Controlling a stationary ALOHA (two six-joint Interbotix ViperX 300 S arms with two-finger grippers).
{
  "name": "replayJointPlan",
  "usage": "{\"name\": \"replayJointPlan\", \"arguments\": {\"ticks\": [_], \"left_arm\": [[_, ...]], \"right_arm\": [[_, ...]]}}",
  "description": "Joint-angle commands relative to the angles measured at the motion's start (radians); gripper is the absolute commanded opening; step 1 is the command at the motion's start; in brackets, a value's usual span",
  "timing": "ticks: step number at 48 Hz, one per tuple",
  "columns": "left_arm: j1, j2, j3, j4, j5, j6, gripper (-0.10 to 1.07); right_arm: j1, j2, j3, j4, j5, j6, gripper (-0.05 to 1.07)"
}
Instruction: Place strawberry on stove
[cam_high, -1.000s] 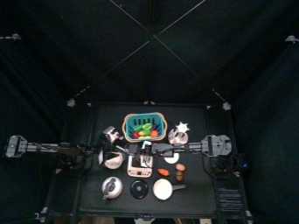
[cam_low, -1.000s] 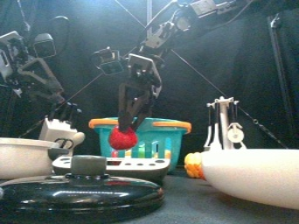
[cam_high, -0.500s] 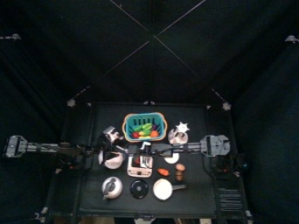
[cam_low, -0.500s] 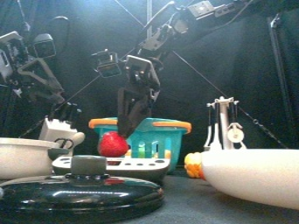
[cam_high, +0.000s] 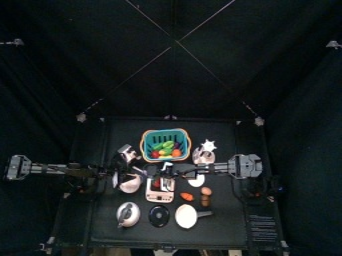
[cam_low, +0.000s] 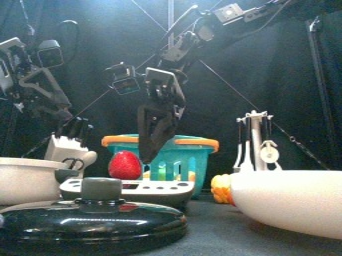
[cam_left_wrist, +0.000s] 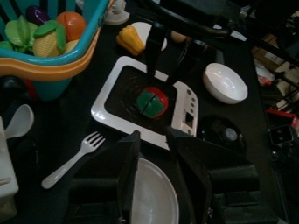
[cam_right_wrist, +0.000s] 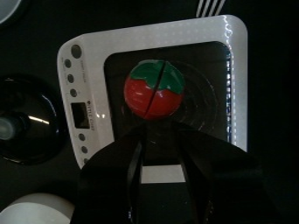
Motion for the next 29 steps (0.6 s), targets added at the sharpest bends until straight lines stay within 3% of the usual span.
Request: {"name": "replayJointPlan", "arguments": {"ticks": [1, 12, 29], "left_arm": [[0.003, 0.002, -0.012, 0.000, -0.003, 0.002, 0.73], [0.003, 0.002, -0.012, -0.005, -0.003, 0.000, 0.73], [0.003, 0.002, -0.012, -0.009, -0.003, 0.002, 0.73]], "right_arm": [[-0.005, -0.048, -0.023, 0.005, 0.005, -0.002, 0.69], [-0.005, -0.064, -0.023, -0.005, 0.023, 0.000, 0.77], [-0.002, -0.084, -0.029, -0.012, 0.044, 0.015, 0.77]]}}
